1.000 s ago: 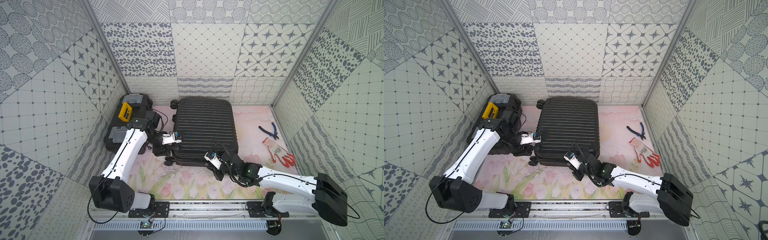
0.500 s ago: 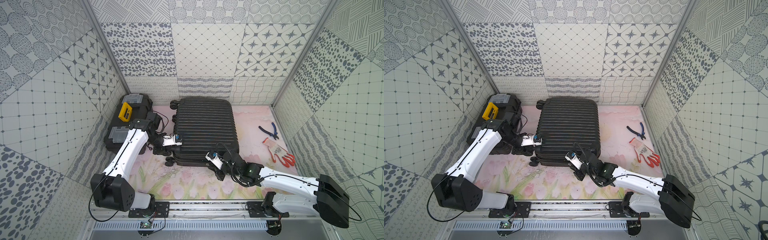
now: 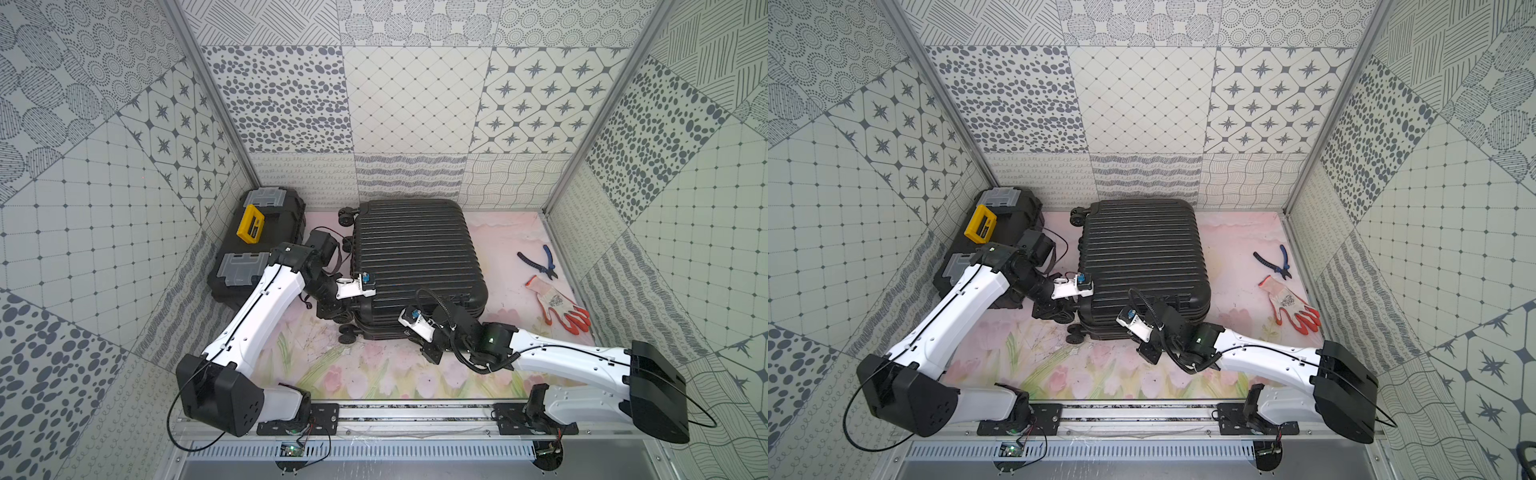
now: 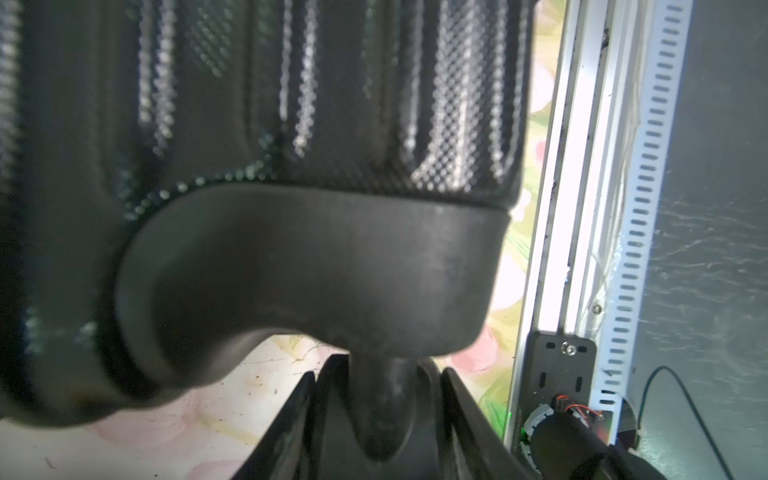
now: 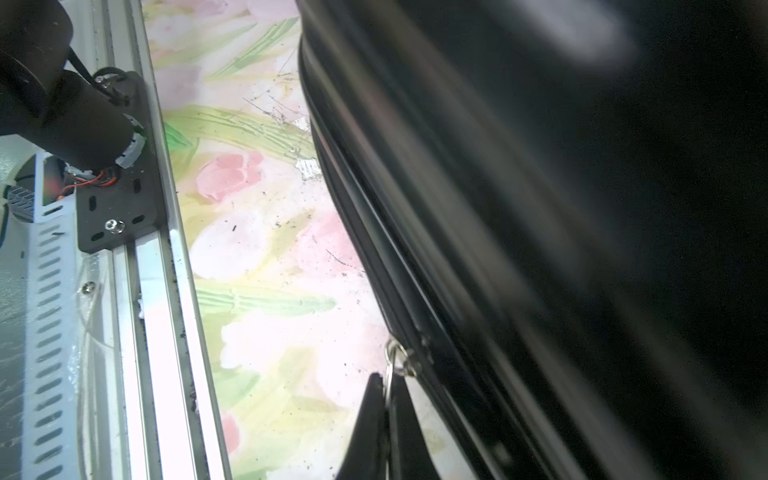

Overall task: Close the suitcase zippers
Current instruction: Zip the zipper on the suitcase, then place the suitcase at the center of the board.

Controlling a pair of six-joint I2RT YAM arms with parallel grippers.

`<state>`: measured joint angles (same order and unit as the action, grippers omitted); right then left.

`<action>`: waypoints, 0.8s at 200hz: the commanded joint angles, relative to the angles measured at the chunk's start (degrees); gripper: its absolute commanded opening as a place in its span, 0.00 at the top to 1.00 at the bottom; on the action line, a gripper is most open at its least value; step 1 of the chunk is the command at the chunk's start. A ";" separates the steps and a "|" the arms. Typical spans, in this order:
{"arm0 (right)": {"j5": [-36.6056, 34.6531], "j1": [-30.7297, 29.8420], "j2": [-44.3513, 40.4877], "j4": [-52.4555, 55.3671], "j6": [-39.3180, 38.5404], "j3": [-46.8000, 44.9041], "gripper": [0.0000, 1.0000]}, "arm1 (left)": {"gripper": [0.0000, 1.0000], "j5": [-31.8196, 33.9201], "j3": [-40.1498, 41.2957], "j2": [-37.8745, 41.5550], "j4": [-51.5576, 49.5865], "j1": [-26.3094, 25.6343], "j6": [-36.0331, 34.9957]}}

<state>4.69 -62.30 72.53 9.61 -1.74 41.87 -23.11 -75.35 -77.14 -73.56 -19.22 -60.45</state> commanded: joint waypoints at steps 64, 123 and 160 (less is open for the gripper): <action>6.43 -6.78 12.05 -31.43 7.51 8.13 1.00 | 0.87 -17.50 3.40 1.23 14.91 -9.76 20.46; -7.08 -11.59 24.22 -47.59 15.15 11.56 1.00 | 0.89 -24.27 7.92 0.86 20.64 -11.12 22.83; -19.39 -11.29 29.79 -54.60 23.00 15.29 1.00 | 0.90 -24.21 8.75 -0.04 18.36 -11.35 20.69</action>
<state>-13.43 -73.73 96.84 -23.14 13.17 47.09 -19.94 -69.01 -74.96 -63.13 -28.16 -45.23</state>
